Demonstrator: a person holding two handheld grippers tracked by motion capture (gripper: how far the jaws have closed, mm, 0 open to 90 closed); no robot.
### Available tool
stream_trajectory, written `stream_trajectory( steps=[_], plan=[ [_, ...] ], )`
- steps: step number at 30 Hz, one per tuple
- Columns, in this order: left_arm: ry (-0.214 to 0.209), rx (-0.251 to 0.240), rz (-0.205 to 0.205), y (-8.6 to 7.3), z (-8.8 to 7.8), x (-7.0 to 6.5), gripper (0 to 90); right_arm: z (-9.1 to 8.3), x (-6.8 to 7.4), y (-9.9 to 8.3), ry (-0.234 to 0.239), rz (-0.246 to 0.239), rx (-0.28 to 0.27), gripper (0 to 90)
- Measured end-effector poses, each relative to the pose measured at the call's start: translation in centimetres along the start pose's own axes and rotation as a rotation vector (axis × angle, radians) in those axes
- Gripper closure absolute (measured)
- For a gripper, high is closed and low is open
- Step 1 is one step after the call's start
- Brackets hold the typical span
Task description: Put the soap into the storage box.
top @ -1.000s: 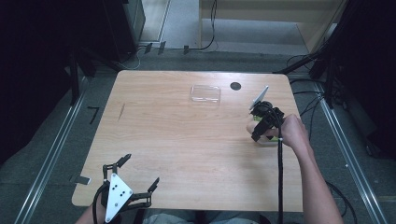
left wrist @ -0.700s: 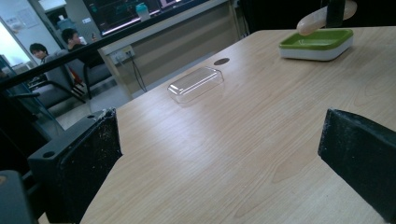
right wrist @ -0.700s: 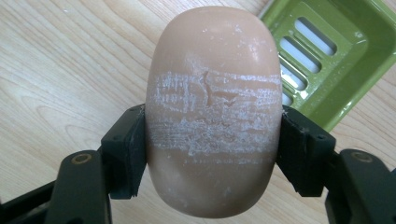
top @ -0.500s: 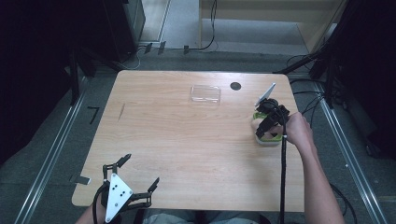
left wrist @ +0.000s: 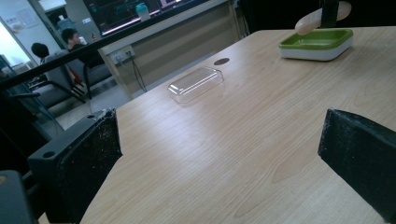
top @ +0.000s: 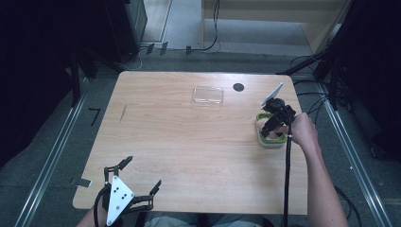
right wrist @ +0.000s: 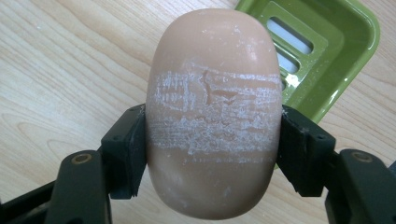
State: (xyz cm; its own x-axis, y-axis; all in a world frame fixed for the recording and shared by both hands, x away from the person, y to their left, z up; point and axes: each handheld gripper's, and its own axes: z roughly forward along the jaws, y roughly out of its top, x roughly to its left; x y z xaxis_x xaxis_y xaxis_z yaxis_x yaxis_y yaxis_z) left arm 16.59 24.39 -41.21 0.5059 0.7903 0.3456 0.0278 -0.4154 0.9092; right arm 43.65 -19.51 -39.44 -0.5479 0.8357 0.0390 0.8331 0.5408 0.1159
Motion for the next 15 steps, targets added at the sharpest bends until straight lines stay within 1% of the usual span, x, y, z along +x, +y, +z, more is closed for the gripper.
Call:
stream_trajectory(
  steps=[10,11,14,15],
  plan=[
    [-0.002,-0.001,0.001,0.0,0.0,0.0,0.0,0.5,-0.7,0.1,0.007,0.027,-0.02,33.8],
    [-0.002,-0.001,0.0,0.0,0.0,0.0,0.0,0.5,-0.8,0.1,0.009,0.04,-0.018,33.8],
    [-0.001,-0.001,0.0,0.0,0.0,0.0,0.0,0.7,-1.0,0.1,0.011,0.043,-0.023,33.8],
    [-0.002,0.0,0.002,0.0,0.0,0.0,0.0,0.8,-1.2,0.1,0.009,0.062,-0.026,33.8]
  ],
)
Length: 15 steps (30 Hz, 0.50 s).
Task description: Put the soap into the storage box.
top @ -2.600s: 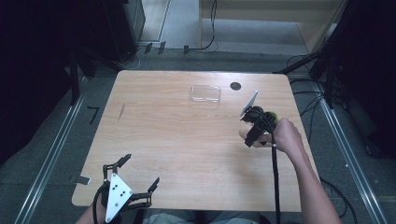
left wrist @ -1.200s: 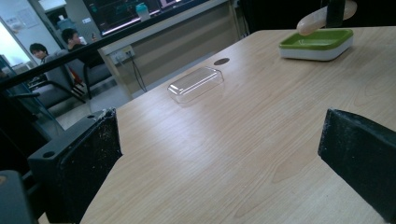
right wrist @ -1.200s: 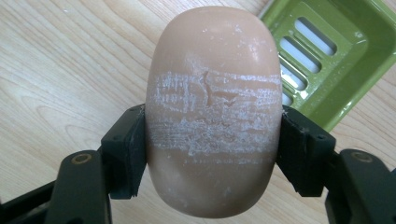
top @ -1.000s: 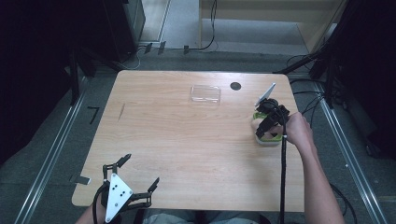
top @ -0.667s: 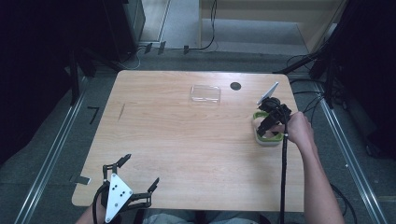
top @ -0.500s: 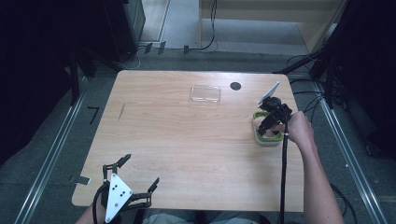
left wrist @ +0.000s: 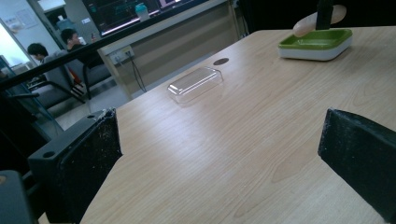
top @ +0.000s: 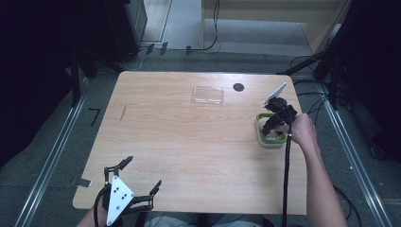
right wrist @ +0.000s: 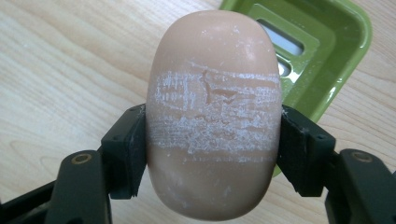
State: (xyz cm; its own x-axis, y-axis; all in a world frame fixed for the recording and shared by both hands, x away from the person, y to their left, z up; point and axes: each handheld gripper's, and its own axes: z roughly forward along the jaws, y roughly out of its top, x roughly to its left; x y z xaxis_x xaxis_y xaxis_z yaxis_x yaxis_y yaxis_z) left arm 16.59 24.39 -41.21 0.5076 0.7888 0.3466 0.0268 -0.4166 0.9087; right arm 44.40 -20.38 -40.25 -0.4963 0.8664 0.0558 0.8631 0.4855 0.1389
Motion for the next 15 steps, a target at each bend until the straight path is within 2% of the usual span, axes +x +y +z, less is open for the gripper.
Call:
stream_trajectory(
  steps=[15],
  plan=[
    [0.001,-0.001,-0.001,0.0,0.0,0.0,0.0,0.7,-1.2,-0.1,-0.016,0.087,-0.035,33.8]
  ],
)
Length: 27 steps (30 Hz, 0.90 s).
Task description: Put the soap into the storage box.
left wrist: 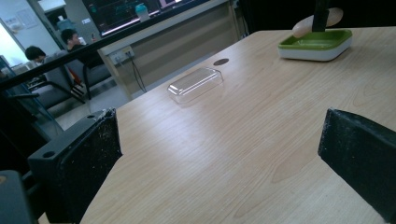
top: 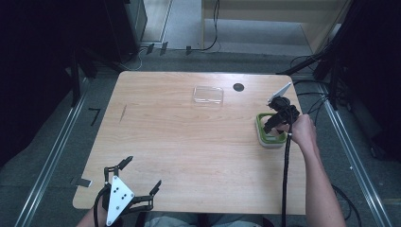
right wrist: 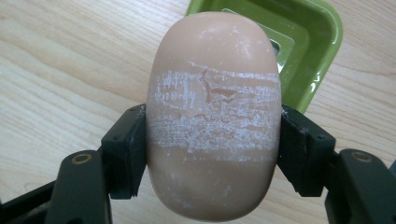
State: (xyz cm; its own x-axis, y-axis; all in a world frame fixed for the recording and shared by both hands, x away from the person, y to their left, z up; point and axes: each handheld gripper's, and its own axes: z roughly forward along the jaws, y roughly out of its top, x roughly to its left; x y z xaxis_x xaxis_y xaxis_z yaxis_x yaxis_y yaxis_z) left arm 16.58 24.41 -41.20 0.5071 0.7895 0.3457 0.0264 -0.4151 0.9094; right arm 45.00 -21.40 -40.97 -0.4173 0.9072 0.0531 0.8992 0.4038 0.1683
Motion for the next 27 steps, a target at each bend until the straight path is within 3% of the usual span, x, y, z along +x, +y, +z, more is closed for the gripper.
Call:
stream_trajectory(
  steps=[10,27],
  plan=[
    [0.0,0.0,0.001,0.0,0.0,0.0,0.0,0.5,-0.4,0.1,-0.022,0.064,-0.019,33.8],
    [0.001,-0.001,0.001,0.0,0.0,0.0,0.0,1.8,-0.9,0.5,-0.023,0.12,-0.045,33.8]
  ],
)
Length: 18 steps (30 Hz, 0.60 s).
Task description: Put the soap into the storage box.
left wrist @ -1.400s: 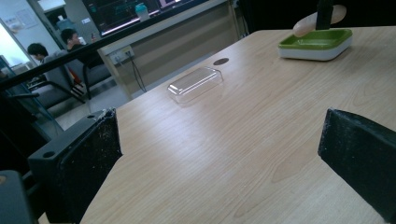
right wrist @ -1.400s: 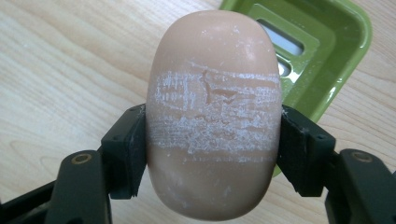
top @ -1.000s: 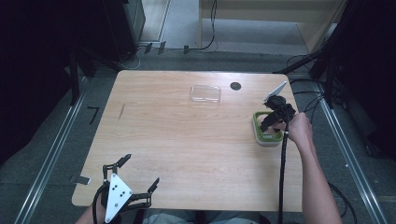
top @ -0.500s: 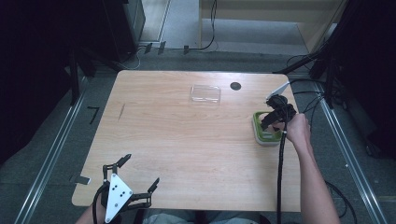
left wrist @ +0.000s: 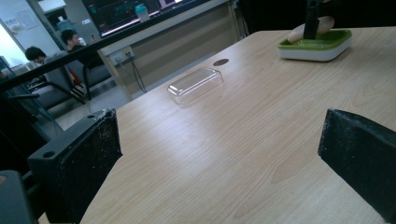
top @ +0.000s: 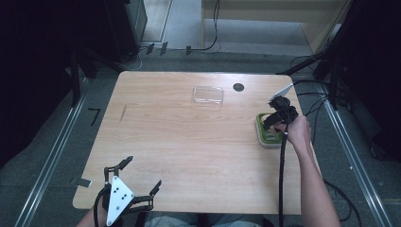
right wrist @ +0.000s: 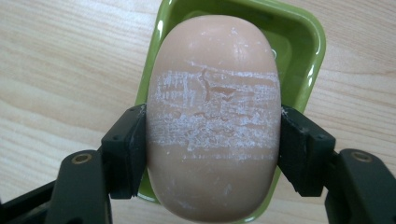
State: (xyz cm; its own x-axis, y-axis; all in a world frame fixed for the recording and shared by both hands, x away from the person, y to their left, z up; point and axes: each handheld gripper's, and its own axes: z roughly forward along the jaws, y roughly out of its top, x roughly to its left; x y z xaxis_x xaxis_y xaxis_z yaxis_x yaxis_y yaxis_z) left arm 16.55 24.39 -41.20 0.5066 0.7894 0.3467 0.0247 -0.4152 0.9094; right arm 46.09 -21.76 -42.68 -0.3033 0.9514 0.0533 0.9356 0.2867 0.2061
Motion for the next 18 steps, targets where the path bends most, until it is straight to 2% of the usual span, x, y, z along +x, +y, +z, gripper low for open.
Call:
stream_trajectory(
  steps=[3,18],
  plan=[
    [0.0,0.0,0.0,0.0,0.0,0.0,0.0,0.4,-0.1,0.1,-0.005,0.019,0.003,33.8],
    [0.0,0.0,0.0,0.0,0.0,0.0,0.0,1.3,-0.2,0.2,-0.014,0.038,0.013,33.8]
  ],
)
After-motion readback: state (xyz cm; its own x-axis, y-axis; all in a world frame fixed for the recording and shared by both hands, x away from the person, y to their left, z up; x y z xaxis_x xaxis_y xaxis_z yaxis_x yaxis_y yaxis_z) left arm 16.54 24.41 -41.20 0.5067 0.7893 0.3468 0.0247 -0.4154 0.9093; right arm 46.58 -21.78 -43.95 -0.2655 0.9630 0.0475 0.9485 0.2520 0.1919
